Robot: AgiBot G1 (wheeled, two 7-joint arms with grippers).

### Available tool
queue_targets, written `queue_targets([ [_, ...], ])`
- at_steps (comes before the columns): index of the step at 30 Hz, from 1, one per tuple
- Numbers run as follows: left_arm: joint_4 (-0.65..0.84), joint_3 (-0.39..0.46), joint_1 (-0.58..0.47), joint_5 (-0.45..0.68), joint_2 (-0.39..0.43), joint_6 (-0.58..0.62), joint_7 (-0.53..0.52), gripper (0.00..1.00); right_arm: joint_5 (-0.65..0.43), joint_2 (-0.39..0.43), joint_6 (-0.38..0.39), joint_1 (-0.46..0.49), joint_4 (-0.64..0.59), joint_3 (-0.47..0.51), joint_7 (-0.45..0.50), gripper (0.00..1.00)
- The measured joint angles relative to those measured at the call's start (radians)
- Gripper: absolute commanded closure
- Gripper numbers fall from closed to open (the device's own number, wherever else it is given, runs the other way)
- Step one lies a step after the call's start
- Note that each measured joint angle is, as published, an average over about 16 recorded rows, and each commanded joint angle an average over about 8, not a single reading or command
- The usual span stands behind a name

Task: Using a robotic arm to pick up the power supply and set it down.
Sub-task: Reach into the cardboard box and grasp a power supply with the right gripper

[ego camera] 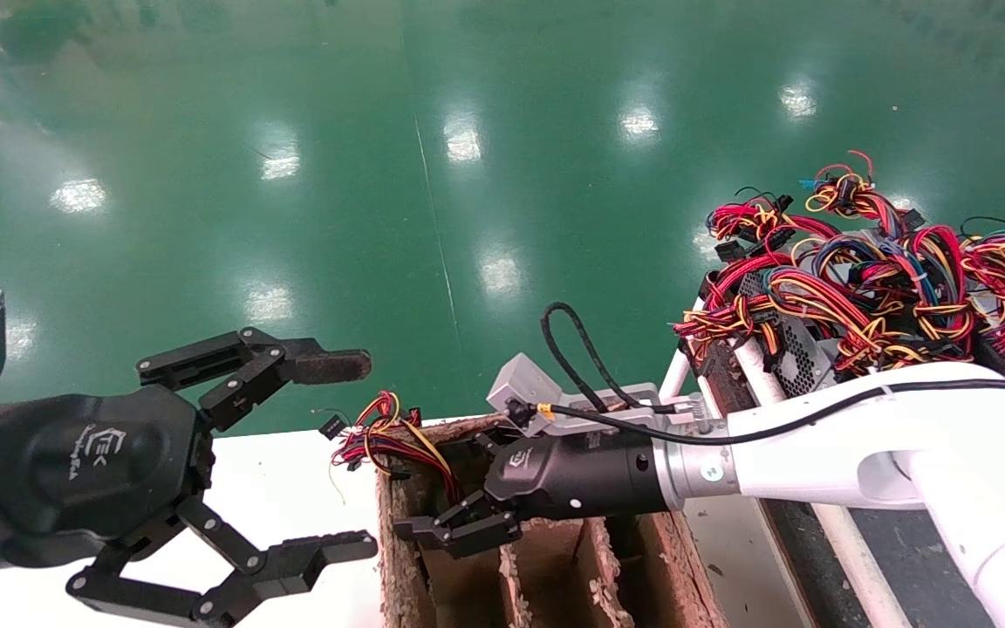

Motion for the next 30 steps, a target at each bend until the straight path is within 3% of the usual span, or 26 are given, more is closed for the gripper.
queue_targets([
  [17, 0.000, 0.000, 0.000, 0.000, 0.000, 0.000, 0.000, 0.00, 0.019, -0.056, -0.033, 0.044, -0.200, 0.004, -0.078, 1.00],
  [30, 0.000, 0.000, 0.000, 0.000, 0.000, 0.000, 0.000, 0.00, 0.030, -0.073, 0.002, 0.047, -0.262, -0.005, -0.111, 1.00],
])
